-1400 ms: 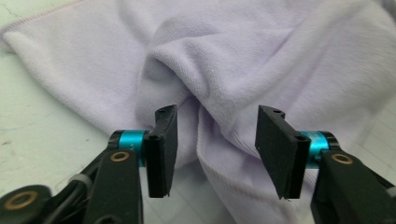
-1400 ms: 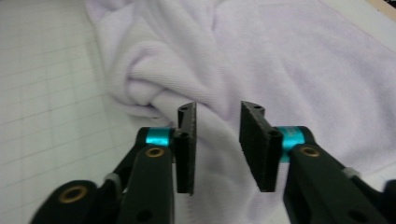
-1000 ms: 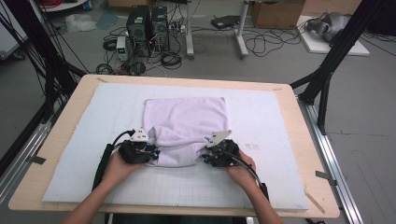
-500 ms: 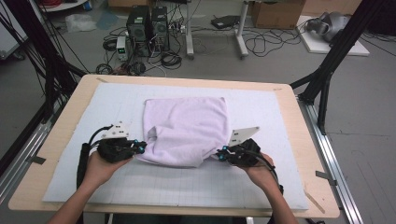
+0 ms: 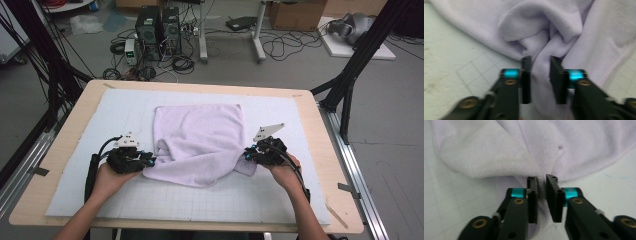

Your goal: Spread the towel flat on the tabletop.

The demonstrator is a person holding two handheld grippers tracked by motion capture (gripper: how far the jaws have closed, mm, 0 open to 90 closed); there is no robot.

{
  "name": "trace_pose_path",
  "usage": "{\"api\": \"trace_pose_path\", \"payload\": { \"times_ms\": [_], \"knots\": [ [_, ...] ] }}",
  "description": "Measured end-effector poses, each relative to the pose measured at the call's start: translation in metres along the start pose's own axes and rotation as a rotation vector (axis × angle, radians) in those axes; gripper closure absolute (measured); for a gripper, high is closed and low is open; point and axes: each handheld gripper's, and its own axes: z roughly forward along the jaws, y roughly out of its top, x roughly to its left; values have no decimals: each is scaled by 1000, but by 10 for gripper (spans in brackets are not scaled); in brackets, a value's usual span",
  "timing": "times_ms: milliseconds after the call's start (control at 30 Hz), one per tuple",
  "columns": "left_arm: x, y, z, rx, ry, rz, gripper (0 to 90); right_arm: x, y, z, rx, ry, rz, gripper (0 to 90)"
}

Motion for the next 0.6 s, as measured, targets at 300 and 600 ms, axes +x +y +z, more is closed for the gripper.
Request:
{"api": "trace_pose_path", "payload": {
  "times_ms": [300,600],
  "knots": [
    [-14,20,10,-31,-50,70,601,38,11,-19,-130,-9,-80,601],
    [-28,20,51,41,-68,94,608,69,15,30,-74,76,-132,553]
  ]
}}
